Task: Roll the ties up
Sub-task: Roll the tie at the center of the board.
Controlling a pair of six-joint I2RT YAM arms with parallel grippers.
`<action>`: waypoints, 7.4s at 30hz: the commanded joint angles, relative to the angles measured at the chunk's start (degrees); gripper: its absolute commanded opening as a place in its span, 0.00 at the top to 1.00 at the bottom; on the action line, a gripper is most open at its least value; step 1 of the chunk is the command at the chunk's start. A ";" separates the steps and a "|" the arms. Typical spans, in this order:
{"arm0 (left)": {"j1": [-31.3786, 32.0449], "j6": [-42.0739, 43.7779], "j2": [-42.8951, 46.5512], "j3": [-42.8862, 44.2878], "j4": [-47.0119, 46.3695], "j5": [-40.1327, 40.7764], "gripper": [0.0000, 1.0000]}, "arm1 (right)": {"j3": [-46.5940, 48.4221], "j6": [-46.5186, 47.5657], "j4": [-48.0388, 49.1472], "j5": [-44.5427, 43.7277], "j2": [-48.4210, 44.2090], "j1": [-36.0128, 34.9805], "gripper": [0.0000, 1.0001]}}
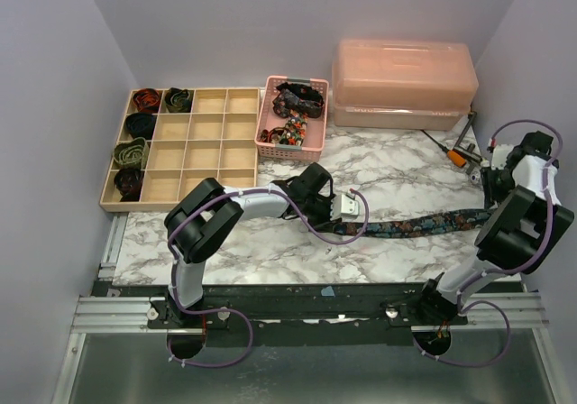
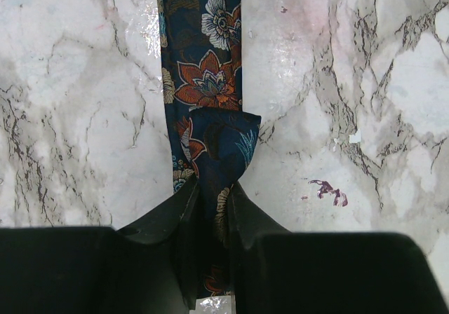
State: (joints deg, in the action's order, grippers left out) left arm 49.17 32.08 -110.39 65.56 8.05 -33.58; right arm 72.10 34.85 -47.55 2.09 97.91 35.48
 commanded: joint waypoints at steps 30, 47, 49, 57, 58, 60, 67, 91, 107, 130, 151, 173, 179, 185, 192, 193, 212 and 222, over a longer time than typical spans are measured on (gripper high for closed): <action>-0.62 -0.01 -2.62 -3.16 7.24 1.22 0.83 | -7.37 9.38 21.05 -20.46 7.46 3.65 0.61; -0.72 0.26 -2.86 -3.16 7.50 1.41 0.84 | -2.93 7.92 12.88 -12.63 5.95 4.56 1.00; -0.74 0.25 -2.91 -3.16 7.51 1.35 0.84 | -1.70 7.58 10.06 -10.43 4.41 4.51 1.00; -0.74 0.87 -3.25 -2.73 8.20 1.45 0.84 | 4.74 5.01 -3.95 2.90 -1.30 3.87 1.00; -0.74 1.04 -3.32 -2.67 8.27 1.56 0.84 | 5.18 4.88 -5.92 5.13 -1.92 3.53 1.00; -0.74 1.17 -3.42 -2.39 8.56 1.70 0.84 | 4.69 4.49 -8.90 8.47 -3.57 1.94 1.00; -0.74 1.41 -3.76 -1.58 9.36 1.96 0.84 | 0.81 2.94 -17.11 15.95 -4.87 -6.48 0.99; -0.67 -6.19 -7.89 5.53 8.97 3.41 0.85 | 2.01 -2.21 -1.24 2.15 14.84 -2.70 0.84; -1.18 -6.98 -5.19 1.32 6.87 5.27 0.83 | 13.52 0.35 -17.10 28.62 0.19 -2.74 0.26; -3.41 -10.24 -4.22 -0.86 3.74 5.48 0.76 | -6.38 -25.93 -2.32 56.29 -2.45 -26.25 0.35; -5.05 -9.31 -4.31 -0.81 6.24 6.10 0.80 | -4.12 -8.05 -4.67 24.11 8.58 -12.68 0.61; -5.31 -9.05 -4.22 -1.04 6.36 4.73 0.79 | -2.53 -15.16 -9.95 48.04 -2.06 -16.47 0.48; -5.31 -9.05 -4.04 -0.79 6.64 4.58 0.76 | -9.20 -26.32 -1.17 54.64 -1.41 -26.09 0.50; -5.31 -9.42 -4.75 -0.18 6.91 4.33 0.76 | -12.86 -34.67 8.57 56.41 2.46 -33.49 0.56; -5.31 -10.09 -5.01 0.61 7.08 4.33 0.76 | -11.15 -37.40 10.80 54.68 9.55 -39.72 0.58; -5.27 -10.04 -5.01 0.62 7.19 4.34 0.76 | -10.95 -37.73 11.26 54.79 10.28 -40.10 0.58; -5.31 -9.75 -5.45 0.42 7.50 3.78 0.76 | -8.07 -40.43 15.01 54.72 16.40 -46.74 0.61; -7.04 -13.53 1.75 -4.11 2.32 0.75 0.38 | -8.18 -35.59 12.13 39.37 19.91 -47.70 0.99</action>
State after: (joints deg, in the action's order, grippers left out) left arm 44.51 21.69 -111.77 67.51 6.87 -33.58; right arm 63.46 -3.86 -34.15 52.25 115.13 -11.88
